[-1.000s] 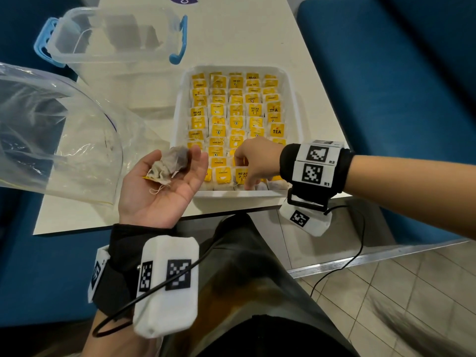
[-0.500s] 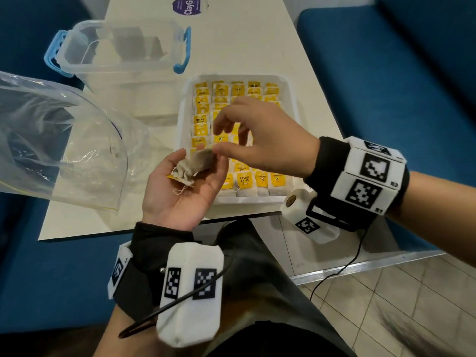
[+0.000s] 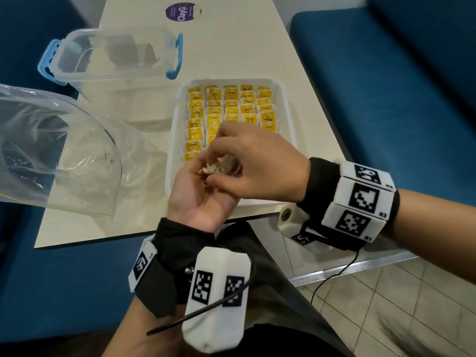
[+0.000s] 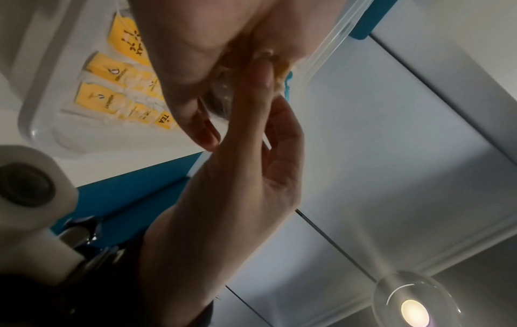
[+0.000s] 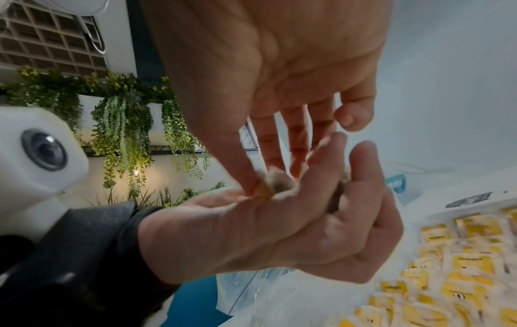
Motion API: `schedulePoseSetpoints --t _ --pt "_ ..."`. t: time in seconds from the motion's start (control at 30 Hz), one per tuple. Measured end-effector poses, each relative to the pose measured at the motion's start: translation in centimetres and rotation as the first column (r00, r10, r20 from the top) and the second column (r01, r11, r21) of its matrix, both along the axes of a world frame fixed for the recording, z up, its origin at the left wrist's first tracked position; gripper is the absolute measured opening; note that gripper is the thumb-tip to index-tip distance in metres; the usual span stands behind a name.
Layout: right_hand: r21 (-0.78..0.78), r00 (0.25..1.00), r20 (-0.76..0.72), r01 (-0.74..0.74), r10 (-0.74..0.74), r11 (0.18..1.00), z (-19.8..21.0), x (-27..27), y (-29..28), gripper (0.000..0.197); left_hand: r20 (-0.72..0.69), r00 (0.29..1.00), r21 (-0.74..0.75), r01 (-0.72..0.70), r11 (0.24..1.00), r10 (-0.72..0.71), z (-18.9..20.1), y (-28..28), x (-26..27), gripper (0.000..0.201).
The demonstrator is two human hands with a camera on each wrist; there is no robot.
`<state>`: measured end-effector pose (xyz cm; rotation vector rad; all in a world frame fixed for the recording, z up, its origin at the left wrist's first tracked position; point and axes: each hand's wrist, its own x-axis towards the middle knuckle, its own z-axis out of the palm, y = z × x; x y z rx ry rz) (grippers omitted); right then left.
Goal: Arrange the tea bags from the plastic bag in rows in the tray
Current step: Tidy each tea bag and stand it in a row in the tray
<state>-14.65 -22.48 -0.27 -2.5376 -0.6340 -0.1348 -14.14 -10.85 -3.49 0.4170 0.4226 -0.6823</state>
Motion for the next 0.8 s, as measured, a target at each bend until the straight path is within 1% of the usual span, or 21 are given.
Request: schedulePoseSetpoints --t 0.07,0.13,0.23,0.27,0.4,0.53,0.6,0.67,0.77,0.8 --pt "0.017 0.999 0.000 0.033 -0.033 0.999 0.0 -0.1 -0.2 0.029 0.000 1.000 -0.040 -0.025 0.999 0.025 0.0 -0.2 -0.1 0.040" --pt "0.041 0.998 -0.005 0.061 -0.060 0.997 0.0 -0.1 -0.4 0.030 -0.001 0.998 -0.054 -0.056 0.997 0.056 0.3 -0.4 -0.3 0.042" --pt "0.164 0.993 -0.069 0.108 -0.098 0.980 0.0 -0.1 -0.7 0.029 0.018 0.996 -0.021 -0.088 0.996 0.089 0.3 -0.6 -0.2 0.047" --pt "0.209 0.990 -0.093 0.123 -0.105 0.970 0.1 0.0 -0.8 0.029 0.018 0.995 -0.009 -0.094 0.996 0.094 0.2 -0.6 -0.1 0.046" --pt "0.358 0.980 -0.174 0.158 -0.101 0.920 0.3 0.2 -1.2 0.017 0.008 0.994 0.032 -0.110 0.993 0.110 -0.1 -0.5 0.1 0.030" --pt "0.466 0.982 -0.157 0.164 -0.101 0.870 0.7 0.4 -1.6 0.021 -0.032 0.993 0.008 -0.111 0.994 0.112 -0.5 -0.3 0.2 0.026" --pt "0.504 0.982 -0.155 0.169 -0.104 0.847 0.9 0.7 -2.1 0.024 -0.067 0.992 0.004 -0.109 0.994 0.109 -0.6 -0.1 0.3 0.021" --pt "0.530 0.979 -0.179 0.179 -0.097 0.829 1.3 0.9 -2.8 0.022 -0.080 0.992 0.021 -0.100 0.995 0.102 -0.7 0.3 0.4 0.021" --pt "0.512 0.959 -0.273 0.208 -0.072 0.833 1.9 1.0 -3.9 0.010 -0.087 0.989 0.049 -0.113 0.992 0.117 -0.9 0.8 0.5 0.021" --pt "0.493 0.950 -0.303 0.219 -0.070 0.842 1.9 1.0 -4.3 0.011 -0.082 0.989 0.058 -0.118 0.991 0.122 -1.0 1.0 0.5 0.021"
